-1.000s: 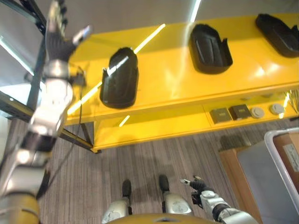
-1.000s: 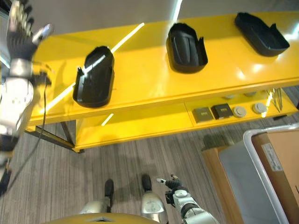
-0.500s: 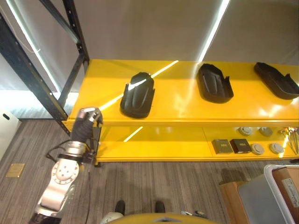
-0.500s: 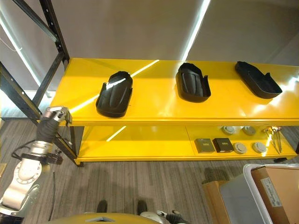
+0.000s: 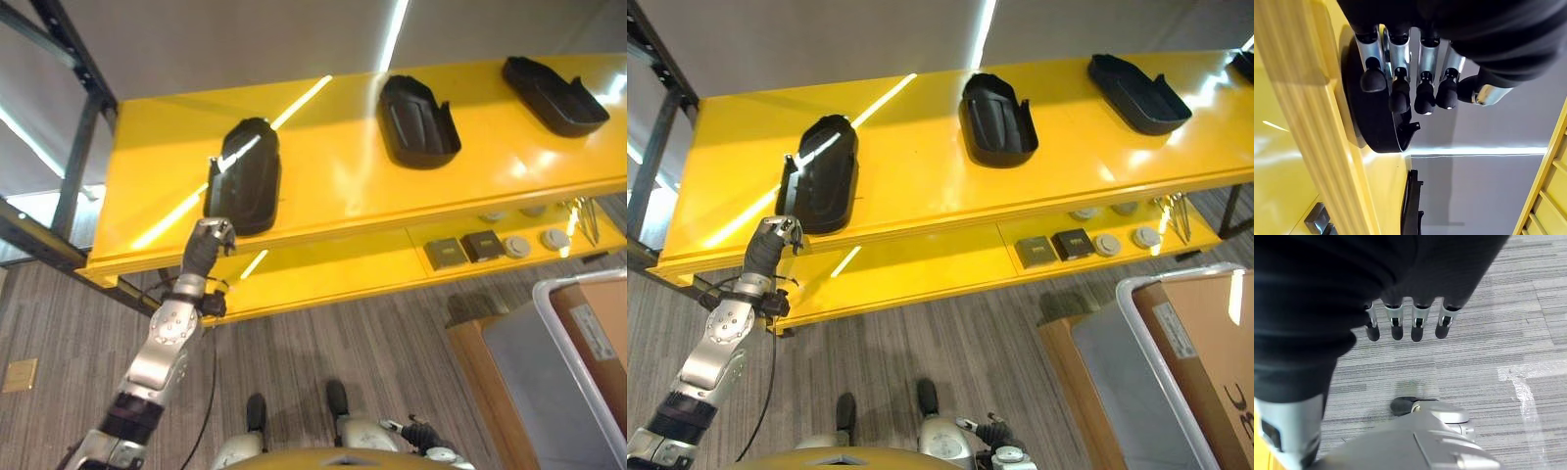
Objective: Move parts from the plastic box to the shelf.
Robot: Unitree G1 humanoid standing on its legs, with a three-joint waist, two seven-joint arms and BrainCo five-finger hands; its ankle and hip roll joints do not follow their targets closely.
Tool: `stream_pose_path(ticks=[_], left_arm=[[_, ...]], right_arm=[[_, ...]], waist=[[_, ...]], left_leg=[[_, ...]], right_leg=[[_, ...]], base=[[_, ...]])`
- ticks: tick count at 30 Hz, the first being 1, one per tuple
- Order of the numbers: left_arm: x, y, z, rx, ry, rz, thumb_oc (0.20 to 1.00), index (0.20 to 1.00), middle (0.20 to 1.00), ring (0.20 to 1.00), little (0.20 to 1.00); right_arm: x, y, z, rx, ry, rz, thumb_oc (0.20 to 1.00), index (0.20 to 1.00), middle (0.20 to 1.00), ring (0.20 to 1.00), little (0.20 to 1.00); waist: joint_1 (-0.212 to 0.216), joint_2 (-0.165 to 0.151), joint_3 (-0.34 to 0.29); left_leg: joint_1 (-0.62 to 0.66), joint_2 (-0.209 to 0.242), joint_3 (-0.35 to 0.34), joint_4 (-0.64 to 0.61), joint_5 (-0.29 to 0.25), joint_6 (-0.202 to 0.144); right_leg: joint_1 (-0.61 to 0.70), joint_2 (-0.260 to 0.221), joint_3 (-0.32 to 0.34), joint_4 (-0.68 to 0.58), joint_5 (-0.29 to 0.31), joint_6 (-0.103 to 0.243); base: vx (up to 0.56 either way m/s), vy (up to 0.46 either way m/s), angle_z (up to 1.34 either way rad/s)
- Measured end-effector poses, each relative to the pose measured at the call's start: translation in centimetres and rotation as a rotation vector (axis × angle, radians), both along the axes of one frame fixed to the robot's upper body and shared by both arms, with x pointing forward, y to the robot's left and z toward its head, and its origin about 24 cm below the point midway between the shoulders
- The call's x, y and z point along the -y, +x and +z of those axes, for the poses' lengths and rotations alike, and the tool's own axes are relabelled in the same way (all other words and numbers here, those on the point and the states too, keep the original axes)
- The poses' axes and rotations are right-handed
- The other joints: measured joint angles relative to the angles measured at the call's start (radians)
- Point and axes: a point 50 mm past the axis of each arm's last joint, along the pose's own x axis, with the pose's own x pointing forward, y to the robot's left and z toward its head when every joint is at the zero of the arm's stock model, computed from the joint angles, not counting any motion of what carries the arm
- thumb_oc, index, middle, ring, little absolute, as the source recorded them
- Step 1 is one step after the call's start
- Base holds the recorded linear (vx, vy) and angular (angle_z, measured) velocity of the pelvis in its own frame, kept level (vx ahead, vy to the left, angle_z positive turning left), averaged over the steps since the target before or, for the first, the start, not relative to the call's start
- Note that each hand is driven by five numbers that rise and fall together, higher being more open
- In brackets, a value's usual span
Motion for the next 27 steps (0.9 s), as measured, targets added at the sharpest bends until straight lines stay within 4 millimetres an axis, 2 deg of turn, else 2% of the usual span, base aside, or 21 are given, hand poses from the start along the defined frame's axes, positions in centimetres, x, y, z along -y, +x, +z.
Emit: stream_pose_path(ticks=[4, 11, 14, 16, 23, 27], left_arm=[[0.6, 0.7, 0.8, 0.033, -0.006, 0.006, 0.2, 0.2, 0.2, 0.2, 0.2], [0.5, 1.8, 0.8, 0.039, -0.015, 0.059, 0.2, 0.2, 0.2, 0.2, 0.2], [0.5, 2.5, 1.6, 0.066, -0.022, 0.084, 0.2, 0.2, 0.2, 0.2, 0.2], [0.5, 3.6, 2.9, 0.116, -0.031, 0.114, 0.2, 0.2, 0.2, 0.2, 0.2], [0.8, 5.1, 6.1, 0.225, -0.068, 0.169, 0.2, 0.2, 0.2, 0.2, 0.2], [0.6, 5.2, 6.4, 0.238, -0.079, 0.19, 0.2, 0.2, 0.2, 0.2, 0.2]], right_arm=[[0.2, 0.0, 0.1, 0.013, 0.005, -0.04, 1.0, 1.0, 1.0, 1.0, 1.0], [0.3, 0.3, 0.2, 0.032, -0.01, -0.052, 1.0, 1.0, 1.0, 1.0, 1.0], [0.4, 0.6, 0.3, 0.039, -0.016, -0.047, 1.0, 1.0, 1.0, 1.0, 1.0], [0.3, 1.4, 0.5, 0.061, -0.021, -0.038, 1.0, 1.0, 1.0, 1.0, 1.0], [-0.1, 2.9, 1.0, 0.114, -0.017, -0.007, 1.0, 1.0, 1.0, 1.0, 1.0], [-0.2, 3.2, 1.1, 0.121, -0.018, 0.005, 1.0, 1.0, 1.0, 1.0, 1.0]], waist=[[-0.013, 0.003, 0.018], [-0.017, 0.01, 0.04], [-0.018, 0.014, 0.046], [-0.02, 0.015, 0.058], [-0.036, 0.01, 0.09], [-0.048, 0.009, 0.091]], left_leg=[[0.001, 0.004, 0.023, 0.0, -0.003, -0.001], [-0.009, 0.012, 0.032, 0.0, -0.008, -0.004], [-0.027, 0.013, 0.033, 0.0, -0.006, -0.007], [-0.054, 0.013, 0.041, 0.0, 0.0, -0.006], [-0.086, 0.014, 0.056, 0.0, 0.003, -0.007], [-0.086, 0.014, 0.058, 0.0, 0.0, -0.006]], right_leg=[[-0.009, 0.004, 0.019, 0.0, 0.003, -0.004], [-0.026, 0.013, 0.026, 0.0, -0.001, -0.001], [-0.045, 0.014, 0.028, 0.0, 0.005, -0.003], [-0.076, 0.014, 0.031, 0.0, 0.012, -0.005], [-0.115, 0.015, 0.038, 0.0, 0.027, -0.011], [-0.116, 0.016, 0.042, 0.004, 0.027, -0.01]], base=[[0.02, -0.014, -0.13], [0.0, -0.012, -0.05], [-0.01, -0.001, -0.02], [-0.02, -0.009, -0.09], [-0.01, -0.003, -0.06], [0.0, 0.0, -0.01]])
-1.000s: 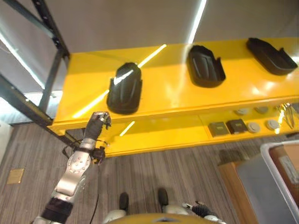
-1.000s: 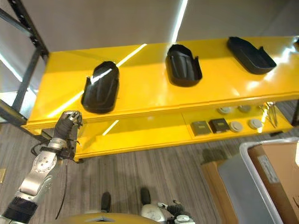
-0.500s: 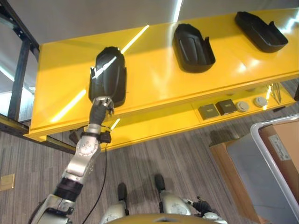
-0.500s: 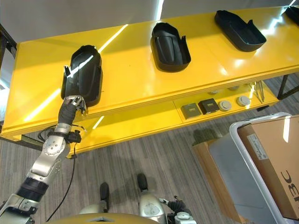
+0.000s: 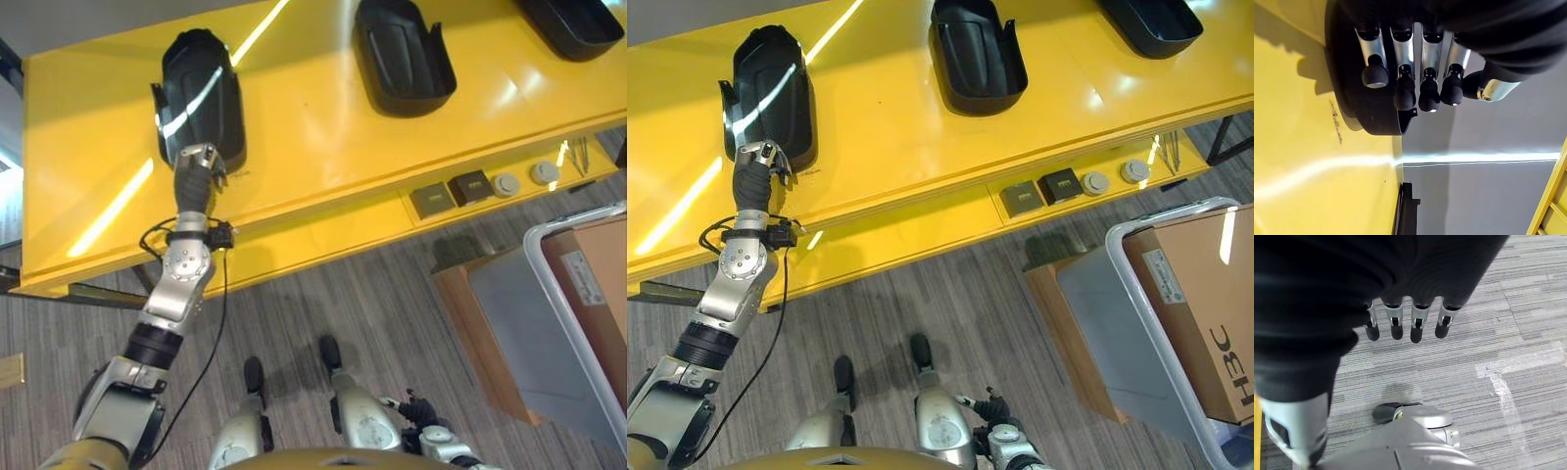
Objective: Move parts from the plastic box to the shelf.
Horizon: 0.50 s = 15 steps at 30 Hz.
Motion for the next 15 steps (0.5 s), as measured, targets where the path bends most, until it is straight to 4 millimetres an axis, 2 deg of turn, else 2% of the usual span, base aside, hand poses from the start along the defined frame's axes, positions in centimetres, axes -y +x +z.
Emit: stream_pose_path(ticks=[4, 9, 12, 14, 15], left_arm=[[-0.1, 0.1, -0.3, -0.012, 0.001, 0.007, 0.2, 0.2, 0.2, 0.2, 0.2], [-1.3, -0.9, -3.1, -0.105, -0.008, 0.042, 0.2, 0.2, 0.2, 0.2, 0.2], [-1.4, -2.6, -4.4, -0.136, -0.004, 0.011, 0.2, 0.2, 0.2, 0.2, 0.2], [-1.2, -4.1, -4.9, -0.141, 0.0, -0.017, 0.2, 0.2, 0.2, 0.2, 0.2], [-1.3, -5.0, -5.1, -0.139, 0.025, -0.01, 0.2, 0.2, 0.2, 0.2, 0.2]], right_arm=[[-0.1, 0.2, 0.1, 0.004, 0.0, 0.008, 1.0, 1.0, 1.0, 1.0, 1.0], [0.0, -0.1, -0.1, -0.011, -0.002, 0.004, 1.0, 1.0, 1.0, 1.0, 1.0], [0.1, -0.2, -0.1, -0.015, 0.0, -0.012, 1.0, 1.0, 1.0, 1.0, 1.0], [0.2, -1.1, -0.4, -0.035, 0.002, -0.031, 1.0, 1.0, 1.0, 1.0, 1.0], [0.0, -0.6, -0.3, -0.025, 0.005, -0.029, 1.0, 1.0, 1.0, 1.0, 1.0]], waist=[[-0.003, -0.007, 0.004], [-0.004, -0.015, 0.009], [0.019, -0.015, 0.009], [0.032, -0.016, 0.005], [0.053, -0.016, 0.001]], left_leg=[[0.019, 0.001, 0.001, 0.0, 0.0, 0.0], [0.069, 0.004, -0.006, 0.0, -0.004, -0.004], [0.095, 0.005, -0.024, -0.006, -0.008, -0.005], [0.125, 0.004, -0.045, -0.006, -0.01, -0.004], [0.133, 0.005, -0.058, -0.006, -0.02, -0.001]], right_leg=[[0.018, 0.001, 0.001, 0.002, 0.0, 0.0], [0.075, 0.001, -0.013, -0.004, -0.012, 0.002], [0.11, 0.001, -0.028, -0.003, -0.015, -0.002], [0.152, -0.001, -0.051, -0.004, -0.029, -0.004], [0.167, -0.002, -0.069, -0.002, -0.03, -0.008]], base=[[0.0, 0.0, 0.0], [0.02, -0.008, 0.07], [0.03, -0.006, 0.17], [0.04, -0.01, 0.32], [0.02, -0.005, 0.25]])
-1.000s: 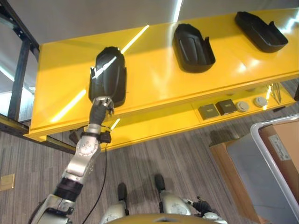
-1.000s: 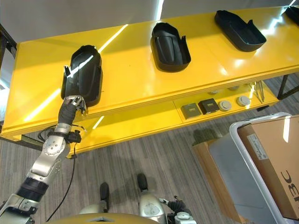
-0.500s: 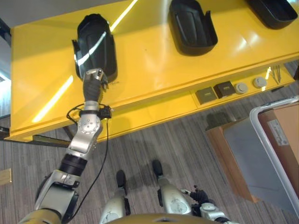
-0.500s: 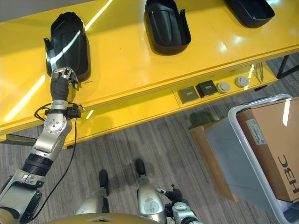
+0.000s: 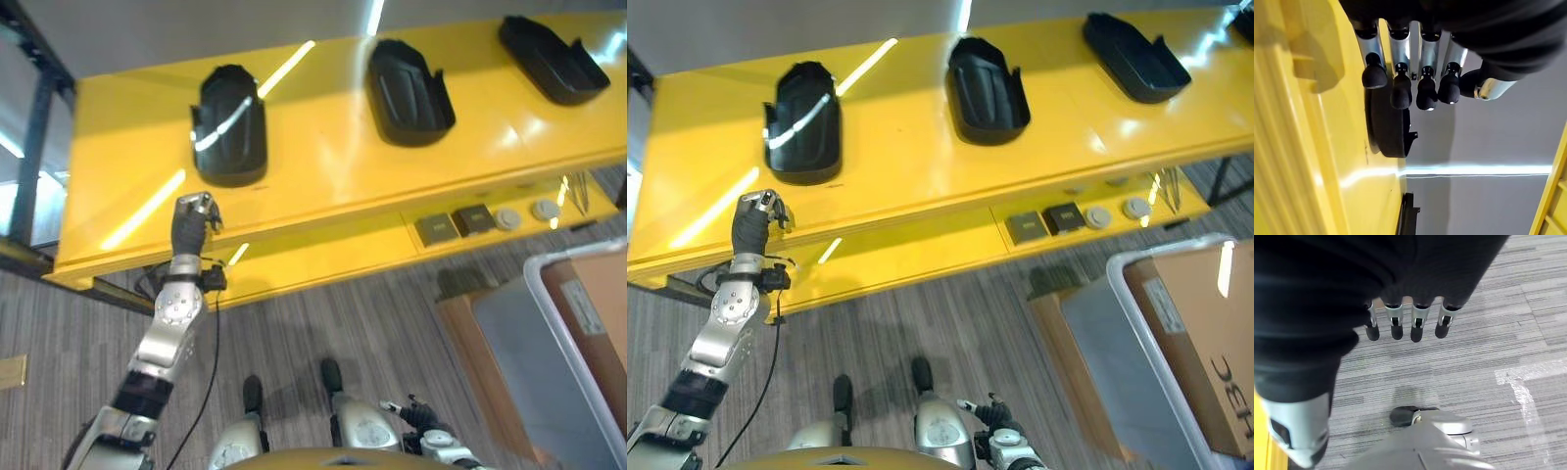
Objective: Move parts from the plastic box to the shelf.
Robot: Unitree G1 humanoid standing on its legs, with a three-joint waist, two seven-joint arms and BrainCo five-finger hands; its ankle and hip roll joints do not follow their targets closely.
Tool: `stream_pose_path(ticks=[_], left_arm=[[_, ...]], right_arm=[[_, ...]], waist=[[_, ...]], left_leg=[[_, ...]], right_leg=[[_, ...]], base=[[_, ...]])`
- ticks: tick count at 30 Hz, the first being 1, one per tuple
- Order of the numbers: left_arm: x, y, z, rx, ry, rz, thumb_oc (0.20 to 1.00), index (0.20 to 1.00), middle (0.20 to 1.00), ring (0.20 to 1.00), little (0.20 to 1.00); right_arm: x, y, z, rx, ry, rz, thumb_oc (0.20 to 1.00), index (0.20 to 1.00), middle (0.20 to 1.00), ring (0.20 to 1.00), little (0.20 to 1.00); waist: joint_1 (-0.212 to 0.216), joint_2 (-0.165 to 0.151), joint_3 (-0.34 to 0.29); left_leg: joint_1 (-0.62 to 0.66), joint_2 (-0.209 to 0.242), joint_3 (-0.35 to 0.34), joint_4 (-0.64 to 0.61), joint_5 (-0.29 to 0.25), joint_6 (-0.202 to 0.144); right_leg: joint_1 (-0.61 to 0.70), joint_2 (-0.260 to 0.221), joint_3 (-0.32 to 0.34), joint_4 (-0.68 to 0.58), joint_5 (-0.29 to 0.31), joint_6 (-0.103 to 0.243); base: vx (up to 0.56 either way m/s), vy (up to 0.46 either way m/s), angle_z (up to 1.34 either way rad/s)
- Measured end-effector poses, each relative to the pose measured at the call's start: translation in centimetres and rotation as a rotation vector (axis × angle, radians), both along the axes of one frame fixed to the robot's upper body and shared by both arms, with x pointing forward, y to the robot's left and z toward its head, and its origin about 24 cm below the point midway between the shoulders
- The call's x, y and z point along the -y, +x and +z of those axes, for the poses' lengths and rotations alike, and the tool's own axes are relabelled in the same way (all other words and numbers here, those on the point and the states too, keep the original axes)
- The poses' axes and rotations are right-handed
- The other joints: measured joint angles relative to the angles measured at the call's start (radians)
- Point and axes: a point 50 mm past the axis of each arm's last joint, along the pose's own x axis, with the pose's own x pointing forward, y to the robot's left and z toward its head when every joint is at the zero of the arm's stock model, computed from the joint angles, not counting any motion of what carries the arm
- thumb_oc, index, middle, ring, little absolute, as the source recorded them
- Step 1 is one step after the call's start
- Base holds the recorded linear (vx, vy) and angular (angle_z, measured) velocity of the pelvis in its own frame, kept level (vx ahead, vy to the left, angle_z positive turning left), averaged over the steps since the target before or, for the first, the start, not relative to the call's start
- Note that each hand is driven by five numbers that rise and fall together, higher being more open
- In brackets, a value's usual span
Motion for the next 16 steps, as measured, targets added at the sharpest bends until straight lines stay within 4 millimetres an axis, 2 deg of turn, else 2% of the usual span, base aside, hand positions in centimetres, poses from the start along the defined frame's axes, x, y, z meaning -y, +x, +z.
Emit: stream_pose_path(ticks=[1, 2, 3, 4, 5, 6, 8, 9, 11, 12, 14, 16], left_arm=[[0.1, -1.4, 0.2, 0.027, 0.022, -0.005, 0.2, 0.2, 0.2, 0.2, 0.2], [0.1, -2.1, -0.1, 0.027, 0.039, -0.008, 0.57, 0.57, 0.57, 0.57, 0.57], [-0.1, -2.9, -0.7, 0.01, 0.052, -0.002, 0.736, 0.736, 0.736, 0.736, 0.736], [-0.3, -4.0, -1.5, -0.021, 0.051, 0.008, 1.0, 1.0, 1.0, 1.0, 1.0], [-0.6, -5.2, -3.4, -0.103, 0.053, 0.02, 1.0, 1.0, 1.0, 1.0, 1.0], [-0.9, -5.7, -4.3, -0.144, 0.072, 0.032, 1.0, 1.0, 1.0, 1.0, 1.0], [-1.8, -6.5, -6.6, -0.237, 0.16, 0.068, 1.0, 1.0, 1.0, 1.0, 1.0], [-3.3, -8.3, -10.0, -0.395, 0.269, 0.12, 1.0, 1.0, 1.0, 1.0, 1.0], [-4.9, -10.4, -12.7, -0.541, 0.386, 0.147, 1.0, 1.0, 1.0, 1.0, 1.0], [-6.0, -11.9, -14.9, -0.664, 0.457, 0.175, 1.0, 1.0, 1.0, 1.0, 1.0], [-6.7, -14.0, -17.3, -0.791, 0.514, 0.188, 1.0, 1.0, 1.0, 1.0, 1.0], [-7.5, -16.9, -20.4, -0.985, 0.558, 0.232, 1.0, 1.0, 1.0, 1.0, 1.0]], right_arm=[[0.1, -1.1, -0.4, -0.035, 0.0, -0.022, 1.0, 1.0, 1.0, 1.0, 1.0], [0.2, -1.4, -0.5, -0.046, -0.002, -0.025, 1.0, 1.0, 1.0, 1.0, 1.0], [0.2, -1.8, -0.6, -0.057, -0.004, -0.029, 1.0, 1.0, 1.0, 1.0, 1.0], [0.3, -2.1, -0.7, -0.067, -0.01, -0.036, 1.0, 1.0, 1.0, 1.0, 1.0], [0.3, -3.5, -1.0, -0.106, -0.021, -0.053, 1.0, 1.0, 1.0, 1.0, 1.0], [0.3, -3.1, -0.9, -0.099, -0.023, -0.053, 1.0, 1.0, 1.0, 1.0, 1.0], [0.2, -3.5, -1.1, -0.115, -0.023, -0.072, 1.0, 1.0, 1.0, 1.0, 1.0], [0.2, -3.3, -1.0, -0.101, -0.02, -0.131, 1.0, 1.0, 1.0, 1.0, 1.0], [0.4, -3.6, -1.0, -0.089, -0.007, -0.235, 1.0, 1.0, 1.0, 1.0, 1.0], [0.6, -3.6, -1.0, -0.073, -0.005, -0.269, 1.0, 1.0, 1.0, 1.0, 1.0], [0.5, -3.1, -0.9, -0.059, -0.01, -0.276, 1.0, 1.0, 1.0, 1.0, 1.0], [0.2, -2.9, -0.9, -0.055, -0.007, -0.271, 1.0, 1.0, 1.0, 1.0, 1.0]], waist=[[-0.006, -0.003, -0.005], [0.011, 0.001, -0.013], [0.036, 0.003, -0.021], [0.053, 0.002, -0.044], [0.065, -0.003, -0.077], [0.091, -0.004, -0.086], [0.105, -0.008, -0.097], [0.117, -0.015, -0.117], [0.126, -0.021, -0.136], [0.148, -0.025, -0.147], [0.161, -0.024, -0.15], [0.161, -0.027, -0.159]], left_leg=[[0.018, 0.0, -0.007, 0.0, -0.004, -0.004], [0.029, -0.001, -0.014, 0.0, -0.002, -0.002], [0.038, -0.001, -0.026, 0.0, -0.006, -0.003], [0.042, -0.003, -0.039, 0.0, -0.014, 0.002], [0.058, -0.005, -0.055, 0.0, -0.016, 0.002], [0.054, -0.006, -0.063, 0.0, -0.015, 0.001], [0.066, -0.007, -0.088, 0.0, -0.016, 0.001], [0.075, -0.012, -0.119, 0.0, -0.016, 0.001], [0.077, -0.014, -0.135, 0.0, -0.016, 0.001], [0.073, -0.018, -0.142, 0.0, -0.015, 0.002], [0.072, -0.023, -0.146, 0.0, -0.015, 0.0], [0.065, -0.032, -0.167, 0.0, -0.014, 0.001]], right_leg=[[0.023, -0.001, -0.007, 0.003, -0.004, 0.0], [0.039, -0.001, -0.013, -0.002, -0.01, 0.0], [0.053, -0.002, -0.023, 0.001, -0.015, 0.001], [0.071, -0.003, -0.036, 0.004, -0.025, 0.0], [0.087, -0.003, -0.05, 0.003, -0.034, -0.001], [0.099, -0.004, -0.062, 0.005, -0.037, 0.0], [0.122, -0.005, -0.084, 0.004, -0.046, 0.0], [0.148, -0.009, -0.117, 0.004, -0.057, -0.001], [0.155, -0.01, -0.128, 0.003, -0.066, 0.0], [0.156, -0.014, -0.139, 0.004, -0.071, 0.001], [0.158, -0.018, -0.143, 0.004, -0.071, 0.002], [0.161, -0.025, -0.16, 0.005, -0.073, 0.004]], base=[[0.01, -0.005, 0.27], [0.01, -0.005, 0.28], [0.01, -0.003, 0.29], [0.01, 0.015, 0.39], [0.02, 0.015, 0.44], [0.02, 0.027, 0.38], [0.02, 0.032, 0.42], [0.01, 0.037, 0.59], [-0.01, 0.045, 0.39], [-0.02, 0.039, 0.16], [-0.01, 0.034, 0.13], [-0.01, 0.043, 0.24]])
